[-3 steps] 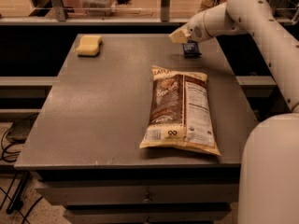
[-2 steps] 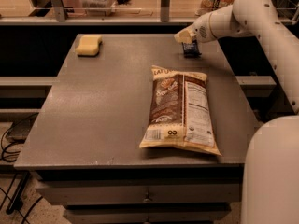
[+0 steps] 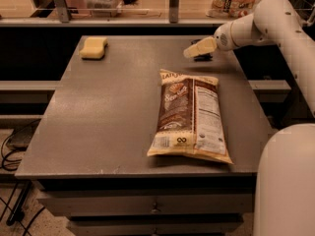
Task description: Move rxbar blueberry near sponge
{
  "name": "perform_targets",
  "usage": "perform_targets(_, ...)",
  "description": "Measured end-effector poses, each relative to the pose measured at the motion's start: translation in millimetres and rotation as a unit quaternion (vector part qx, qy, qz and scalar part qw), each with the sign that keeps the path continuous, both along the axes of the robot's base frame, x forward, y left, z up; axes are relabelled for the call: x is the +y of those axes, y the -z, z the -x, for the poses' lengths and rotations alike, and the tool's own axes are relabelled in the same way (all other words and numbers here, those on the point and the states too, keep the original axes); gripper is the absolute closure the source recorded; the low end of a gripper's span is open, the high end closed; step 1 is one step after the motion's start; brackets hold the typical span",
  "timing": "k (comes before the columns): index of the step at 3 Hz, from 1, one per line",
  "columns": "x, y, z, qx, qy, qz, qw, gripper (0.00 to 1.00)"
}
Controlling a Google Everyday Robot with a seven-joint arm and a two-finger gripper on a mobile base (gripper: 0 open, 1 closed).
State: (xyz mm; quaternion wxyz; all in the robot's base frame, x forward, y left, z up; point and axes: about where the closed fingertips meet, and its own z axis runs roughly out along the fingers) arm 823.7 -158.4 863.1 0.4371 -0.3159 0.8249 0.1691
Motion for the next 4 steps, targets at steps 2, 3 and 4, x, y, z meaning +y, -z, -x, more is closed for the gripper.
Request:
perform_targets(2,-15,31,-3,0.04,0.024,0.015,0.9988,0.13)
perform_targets(3,-13,35,-3,0.045,0.021,0.016,0.9986,0.33)
perform_targets(4,-10,33,-3,0.043,0.017,0.016,0.9988,0.56)
